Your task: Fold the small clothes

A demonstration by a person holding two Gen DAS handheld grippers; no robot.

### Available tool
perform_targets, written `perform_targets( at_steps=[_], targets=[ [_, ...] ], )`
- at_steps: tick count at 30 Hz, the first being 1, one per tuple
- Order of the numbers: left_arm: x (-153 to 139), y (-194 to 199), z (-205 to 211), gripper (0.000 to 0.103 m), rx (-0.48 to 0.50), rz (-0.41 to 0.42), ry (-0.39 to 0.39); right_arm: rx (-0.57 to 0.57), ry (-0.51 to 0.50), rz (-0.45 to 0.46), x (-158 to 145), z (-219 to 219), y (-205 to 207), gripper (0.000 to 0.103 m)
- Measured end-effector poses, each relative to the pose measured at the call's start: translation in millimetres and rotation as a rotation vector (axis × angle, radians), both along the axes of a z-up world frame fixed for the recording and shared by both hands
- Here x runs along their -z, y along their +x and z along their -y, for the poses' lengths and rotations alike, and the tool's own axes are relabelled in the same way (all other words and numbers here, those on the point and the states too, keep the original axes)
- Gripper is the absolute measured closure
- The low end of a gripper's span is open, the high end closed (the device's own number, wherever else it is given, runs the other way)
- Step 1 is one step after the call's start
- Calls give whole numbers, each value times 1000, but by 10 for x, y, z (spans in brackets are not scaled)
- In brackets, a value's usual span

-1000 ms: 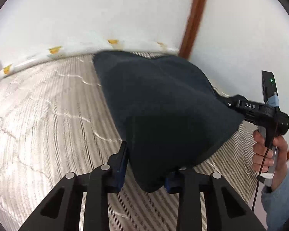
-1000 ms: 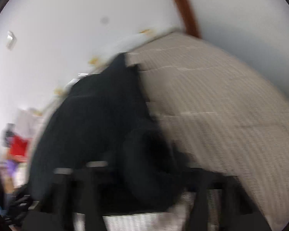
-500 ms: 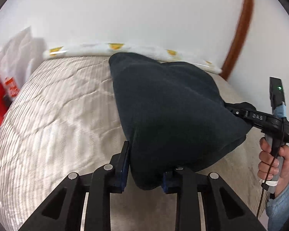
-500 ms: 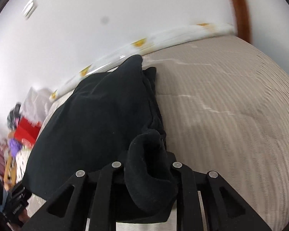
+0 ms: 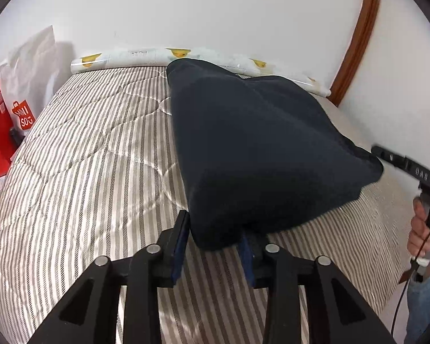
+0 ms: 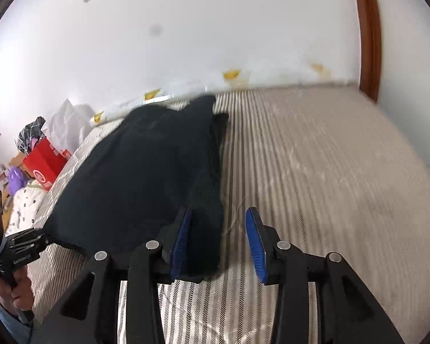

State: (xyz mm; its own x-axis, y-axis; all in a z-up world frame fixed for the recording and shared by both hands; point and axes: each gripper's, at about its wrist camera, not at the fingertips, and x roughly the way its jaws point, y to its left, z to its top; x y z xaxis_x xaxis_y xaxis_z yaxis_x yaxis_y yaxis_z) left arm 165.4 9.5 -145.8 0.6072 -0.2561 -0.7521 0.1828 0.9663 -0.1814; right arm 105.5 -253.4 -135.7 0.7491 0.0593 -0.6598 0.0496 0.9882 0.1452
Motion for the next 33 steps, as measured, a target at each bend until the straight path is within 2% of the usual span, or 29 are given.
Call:
perform_targets(
  at_steps=[4,6,8,11,14,18,21,23,25,28,33],
  targets=[
    [-160,-145,7,69,29,44,11,-54,-34,57,-153,-250,42,63],
    [-287,-208,-8,63,48,86,-12,-93,-38,57,-127,-401,106,63],
    [-383,-185,-2,59,46,113,-2,-116,-77,40,-39,-520,170,63],
    [-432,-17,32,59,25,124,27,-79,-132,-35,215,-532,227,67],
    [-348,162,39,59,7,99,29,-50,-103,-29,318,-439,91,68],
    [-107,317,-1,59,2,30,11,-48,-149,-66,288,-381,-17,67],
    [77,322,-10,55,22,-13,23,-56,-149,-85,164,-317,-18,67],
    [48,320,-34,55,37,-15,13,-51,-155,-60,23,-298,24,63],
    [-22,354,-64,55,44,-25,-3,-59,-168,-45,-111,-311,144,59],
    [-171,450,-95,56,33,9,22,-64,-171,-48,-260,-306,483,54],
    [-303,706,-185,55,0,34,46,-72,-104,-75,-340,-241,1189,52]
  ],
)
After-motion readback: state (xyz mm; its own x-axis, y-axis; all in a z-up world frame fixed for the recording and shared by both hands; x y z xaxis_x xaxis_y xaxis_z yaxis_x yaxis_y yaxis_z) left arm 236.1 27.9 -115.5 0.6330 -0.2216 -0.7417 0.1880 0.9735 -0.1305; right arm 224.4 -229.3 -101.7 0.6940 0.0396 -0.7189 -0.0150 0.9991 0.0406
